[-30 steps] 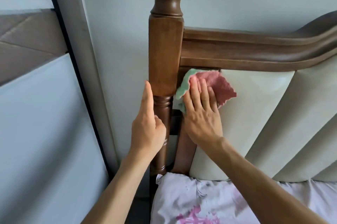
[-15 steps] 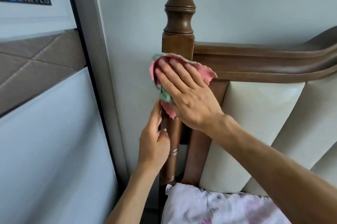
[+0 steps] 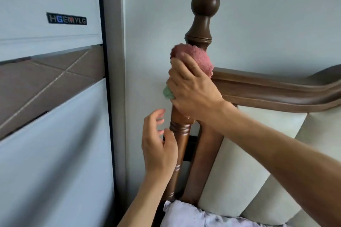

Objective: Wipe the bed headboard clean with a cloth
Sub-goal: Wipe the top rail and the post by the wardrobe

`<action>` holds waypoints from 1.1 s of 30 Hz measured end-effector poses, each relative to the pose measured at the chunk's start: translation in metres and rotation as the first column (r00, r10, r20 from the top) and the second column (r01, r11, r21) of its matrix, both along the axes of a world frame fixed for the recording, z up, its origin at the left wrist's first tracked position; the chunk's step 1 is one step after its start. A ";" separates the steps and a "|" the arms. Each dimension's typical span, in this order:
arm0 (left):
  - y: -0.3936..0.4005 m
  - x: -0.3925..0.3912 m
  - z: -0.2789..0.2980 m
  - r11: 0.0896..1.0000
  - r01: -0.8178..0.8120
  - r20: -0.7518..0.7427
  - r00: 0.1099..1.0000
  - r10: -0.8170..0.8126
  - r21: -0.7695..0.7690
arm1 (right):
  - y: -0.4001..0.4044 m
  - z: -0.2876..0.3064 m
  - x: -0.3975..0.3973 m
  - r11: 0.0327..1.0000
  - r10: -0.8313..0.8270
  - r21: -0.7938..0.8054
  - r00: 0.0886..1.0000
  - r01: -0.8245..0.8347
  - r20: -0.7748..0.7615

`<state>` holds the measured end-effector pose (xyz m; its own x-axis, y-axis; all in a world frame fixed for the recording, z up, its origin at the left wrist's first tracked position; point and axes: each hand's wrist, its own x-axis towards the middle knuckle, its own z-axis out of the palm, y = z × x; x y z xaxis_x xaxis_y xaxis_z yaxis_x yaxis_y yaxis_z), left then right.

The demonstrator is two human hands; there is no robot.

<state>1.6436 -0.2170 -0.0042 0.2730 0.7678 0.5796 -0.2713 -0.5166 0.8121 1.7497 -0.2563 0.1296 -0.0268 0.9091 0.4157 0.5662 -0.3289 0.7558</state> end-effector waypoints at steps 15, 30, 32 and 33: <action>0.018 0.064 0.066 0.954 0.255 -0.084 0.959 -0.270 -0.155 | -0.087 -0.008 0.035 0.880 0.394 0.442 0.784 -0.172 -0.480; 0.010 0.070 0.047 0.999 0.032 -0.048 0.998 -0.033 -0.013 | -0.059 -0.066 0.018 0.810 0.284 0.585 0.849 0.036 -0.446; 0.022 0.071 0.045 0.992 0.128 -0.031 0.991 -0.128 0.004 | -0.064 -0.110 0.001 0.789 0.317 0.610 0.803 0.071 -0.504; 0.024 0.070 0.031 0.982 0.185 -0.021 0.982 -0.186 -0.020 | -0.068 -0.137 -0.008 0.783 0.346 0.616 0.763 0.085 -0.546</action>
